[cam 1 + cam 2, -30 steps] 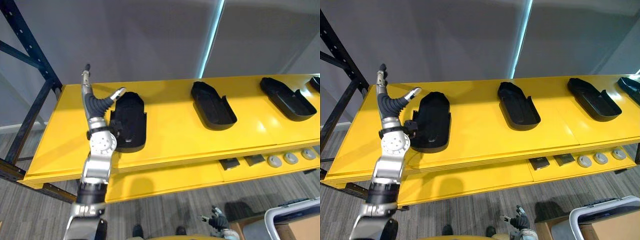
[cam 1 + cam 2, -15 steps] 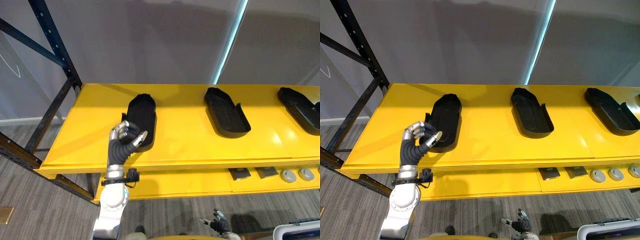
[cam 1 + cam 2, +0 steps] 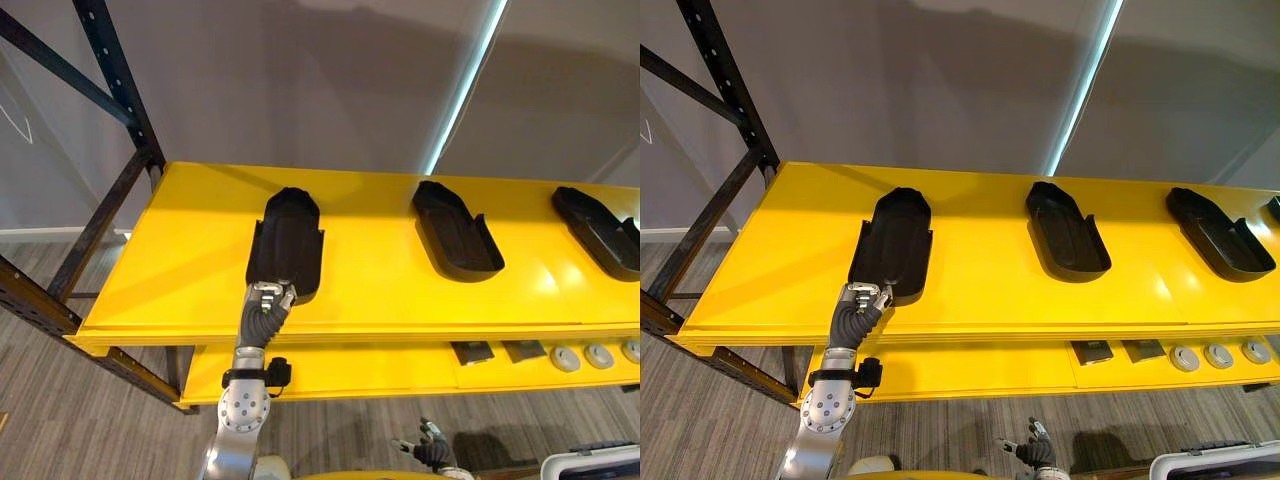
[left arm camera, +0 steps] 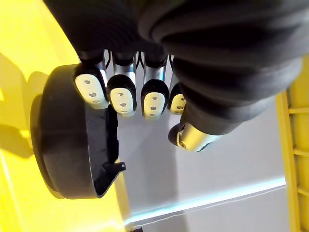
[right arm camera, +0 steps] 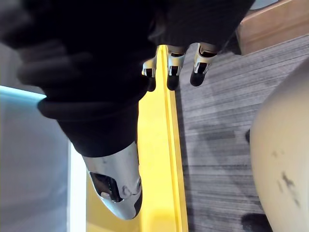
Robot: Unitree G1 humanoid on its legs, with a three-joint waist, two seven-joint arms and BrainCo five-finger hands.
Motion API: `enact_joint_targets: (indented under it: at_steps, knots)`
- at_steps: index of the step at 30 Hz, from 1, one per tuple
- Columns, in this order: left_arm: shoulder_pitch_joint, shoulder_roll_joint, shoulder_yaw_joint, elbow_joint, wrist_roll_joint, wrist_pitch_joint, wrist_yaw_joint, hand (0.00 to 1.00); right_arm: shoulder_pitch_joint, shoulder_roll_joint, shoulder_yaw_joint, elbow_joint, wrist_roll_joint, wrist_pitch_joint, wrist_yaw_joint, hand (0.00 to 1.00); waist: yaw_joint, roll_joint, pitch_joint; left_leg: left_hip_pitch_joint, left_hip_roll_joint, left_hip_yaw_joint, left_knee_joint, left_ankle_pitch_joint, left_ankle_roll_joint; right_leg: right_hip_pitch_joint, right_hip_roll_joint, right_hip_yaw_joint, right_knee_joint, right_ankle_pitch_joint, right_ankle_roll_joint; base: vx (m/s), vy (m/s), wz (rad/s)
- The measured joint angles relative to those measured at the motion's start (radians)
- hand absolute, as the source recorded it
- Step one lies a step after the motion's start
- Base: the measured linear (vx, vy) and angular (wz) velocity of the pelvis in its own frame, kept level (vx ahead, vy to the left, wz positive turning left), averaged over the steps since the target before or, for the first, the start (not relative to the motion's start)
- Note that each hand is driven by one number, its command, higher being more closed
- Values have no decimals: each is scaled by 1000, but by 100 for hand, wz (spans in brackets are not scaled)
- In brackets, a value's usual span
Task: Walk over and take plastic housings, then place them on the shelf
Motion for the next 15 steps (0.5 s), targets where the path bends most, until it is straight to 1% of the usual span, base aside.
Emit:
enact_joint_targets:
  at_steps: [2, 5, 10, 15]
  knots:
    - [-19, -1, 4, 31, 3, 12, 2, 100, 9, 1, 1, -21, -1, 4, 1, 0, -1, 0, 0, -5, 2, 8, 5, -2, 1, -4, 1, 2, 0, -1, -1, -2, 9, -4]
    - [-39, -8, 7, 53, 19, 19, 17, 100, 12, 2, 1, -28, -3, 4, 1, 0, -2, -2, -1, -18, 6, 11, 16, -6, 2, -15, 4, 5, 1, -2, -3, 5, 0, -5]
    - [-99, -9, 13, 108, 19, 32, 22, 100, 13, 4, 1, -30, -10, 12, 1, 0, -2, -5, -3, -17, 6, 21, 15, -8, 2, -19, 3, 17, 1, -5, -1, 27, 8, -6]
    - [-191, -7, 37, 207, 21, 30, 50, 100, 11, 6, 0, -30, -11, 13, 1, 0, -1, -3, -12, 13, -5, 32, -27, 17, -2, -24, -7, 24, 1, -5, 0, 32, -2, -7]
